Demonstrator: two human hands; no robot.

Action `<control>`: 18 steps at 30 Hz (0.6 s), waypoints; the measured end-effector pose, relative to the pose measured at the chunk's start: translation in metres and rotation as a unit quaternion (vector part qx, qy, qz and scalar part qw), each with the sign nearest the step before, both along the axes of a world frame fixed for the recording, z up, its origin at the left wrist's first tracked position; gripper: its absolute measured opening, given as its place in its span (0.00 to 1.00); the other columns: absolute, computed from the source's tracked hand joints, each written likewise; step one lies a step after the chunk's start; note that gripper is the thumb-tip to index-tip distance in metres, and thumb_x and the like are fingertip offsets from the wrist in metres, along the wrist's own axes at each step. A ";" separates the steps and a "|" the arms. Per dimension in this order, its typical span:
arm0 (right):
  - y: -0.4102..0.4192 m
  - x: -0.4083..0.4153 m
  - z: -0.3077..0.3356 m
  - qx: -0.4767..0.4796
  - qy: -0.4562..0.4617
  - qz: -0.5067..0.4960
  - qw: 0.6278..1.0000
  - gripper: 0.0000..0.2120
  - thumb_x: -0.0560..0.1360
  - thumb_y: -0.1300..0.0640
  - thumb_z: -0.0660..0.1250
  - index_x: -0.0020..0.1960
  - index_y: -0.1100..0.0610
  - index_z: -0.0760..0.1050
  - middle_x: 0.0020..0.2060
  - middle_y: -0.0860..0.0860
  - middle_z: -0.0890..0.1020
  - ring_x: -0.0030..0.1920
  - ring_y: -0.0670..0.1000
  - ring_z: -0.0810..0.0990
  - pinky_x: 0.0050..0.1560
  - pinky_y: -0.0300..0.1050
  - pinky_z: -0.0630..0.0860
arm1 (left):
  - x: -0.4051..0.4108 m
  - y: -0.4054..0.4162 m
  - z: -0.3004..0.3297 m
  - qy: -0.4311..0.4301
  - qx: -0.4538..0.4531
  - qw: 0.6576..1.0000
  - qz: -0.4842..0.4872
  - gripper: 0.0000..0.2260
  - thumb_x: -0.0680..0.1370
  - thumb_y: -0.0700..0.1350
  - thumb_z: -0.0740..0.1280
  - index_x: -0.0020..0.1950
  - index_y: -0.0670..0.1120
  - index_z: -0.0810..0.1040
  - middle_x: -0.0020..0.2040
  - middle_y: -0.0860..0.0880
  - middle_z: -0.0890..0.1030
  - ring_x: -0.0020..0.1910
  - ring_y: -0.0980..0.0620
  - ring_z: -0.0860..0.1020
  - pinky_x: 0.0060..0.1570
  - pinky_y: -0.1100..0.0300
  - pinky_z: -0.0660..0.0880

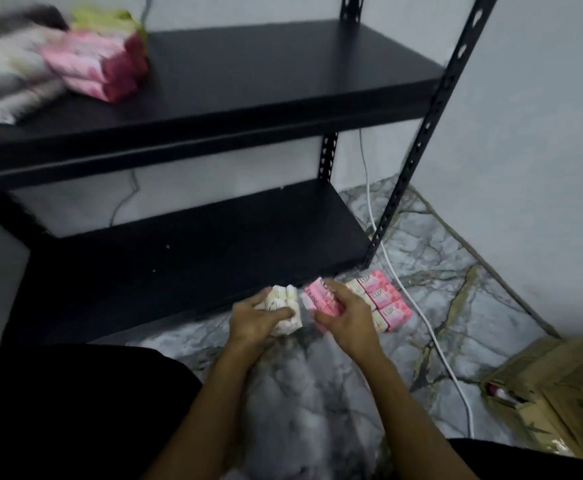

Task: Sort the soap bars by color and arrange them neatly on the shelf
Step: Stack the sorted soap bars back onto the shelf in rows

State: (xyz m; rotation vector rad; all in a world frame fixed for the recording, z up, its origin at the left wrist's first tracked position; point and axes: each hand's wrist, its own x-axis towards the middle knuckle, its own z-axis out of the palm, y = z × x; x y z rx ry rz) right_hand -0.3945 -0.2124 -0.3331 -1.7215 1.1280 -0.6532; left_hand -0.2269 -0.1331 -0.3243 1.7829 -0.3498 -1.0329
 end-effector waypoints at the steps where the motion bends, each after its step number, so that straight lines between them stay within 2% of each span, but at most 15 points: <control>1: -0.001 0.013 0.027 -0.016 -0.027 -0.001 1.000 0.30 0.68 0.61 0.79 0.68 0.55 0.75 0.52 0.42 0.83 0.50 0.35 0.81 0.51 0.26 0.74 | 0.008 0.002 0.029 0.013 -0.039 0.999 0.004 0.27 0.64 0.35 0.81 0.62 0.46 0.82 0.49 0.48 0.86 0.43 0.52 0.85 0.42 0.59 0.82; 3: 0.001 0.039 0.082 -0.041 -0.091 0.004 0.995 0.32 0.68 0.60 0.80 0.70 0.56 0.74 0.58 0.44 0.81 0.54 0.32 0.79 0.56 0.29 0.75 | 0.025 0.011 0.089 0.020 -0.112 0.993 0.012 0.26 0.66 0.34 0.80 0.61 0.49 0.82 0.48 0.46 0.87 0.45 0.50 0.86 0.43 0.54 0.83; 6: 0.007 0.069 0.160 -0.082 -0.167 0.019 0.982 0.33 0.68 0.58 0.80 0.70 0.54 0.74 0.57 0.42 0.81 0.55 0.38 0.82 0.56 0.37 0.78 | 0.052 0.029 0.172 -0.010 -0.206 0.979 0.003 0.27 0.67 0.34 0.79 0.64 0.49 0.80 0.46 0.46 0.87 0.45 0.48 0.86 0.41 0.56 0.83; 8: 0.007 0.085 0.207 -0.133 -0.195 0.033 0.971 0.33 0.68 0.56 0.80 0.71 0.54 0.73 0.56 0.40 0.81 0.54 0.39 0.82 0.54 0.35 0.78 | 0.070 0.037 0.219 -0.080 -0.245 0.966 -0.011 0.27 0.67 0.34 0.79 0.64 0.49 0.80 0.46 0.49 0.87 0.46 0.51 0.85 0.44 0.58 0.82; 10: 0.000 0.098 0.249 -0.185 -0.204 0.046 0.960 0.33 0.68 0.57 0.80 0.71 0.54 0.73 0.58 0.42 0.81 0.55 0.38 0.81 0.52 0.31 0.77 | 0.088 0.036 0.258 -0.179 -0.259 0.949 -0.021 0.28 0.65 0.35 0.81 0.63 0.50 0.81 0.47 0.53 0.87 0.47 0.55 0.85 0.48 0.56 0.82; 13: -0.021 0.117 0.294 -0.246 -0.154 0.051 0.956 0.30 0.68 0.56 0.80 0.67 0.51 0.75 0.54 0.47 0.83 0.51 0.42 0.82 0.44 0.30 0.77 | 0.110 0.024 0.303 -0.325 -0.226 0.918 -0.032 0.33 0.63 0.41 0.81 0.67 0.51 0.79 0.51 0.53 0.86 0.48 0.57 0.84 0.52 0.56 0.81; 16: -0.048 0.133 0.313 -0.285 -0.068 0.039 0.955 0.24 0.68 0.53 0.79 0.57 0.49 0.71 0.51 0.49 0.82 0.48 0.49 0.82 0.41 0.39 0.78 | 0.116 0.002 0.329 -0.456 -0.176 0.870 -0.069 0.31 0.64 0.44 0.79 0.66 0.53 0.79 0.51 0.50 0.84 0.51 0.52 0.82 0.50 0.61 0.77; 18: -0.063 0.139 0.317 -0.297 -0.019 0.047 0.954 0.21 0.69 0.54 0.78 0.55 0.51 0.70 0.50 0.51 0.80 0.47 0.51 0.80 0.39 0.43 0.78 | 0.118 -0.017 0.337 -0.514 -0.125 0.843 -0.095 0.30 0.65 0.44 0.79 0.67 0.52 0.78 0.55 0.47 0.82 0.55 0.48 0.79 0.50 0.61 0.73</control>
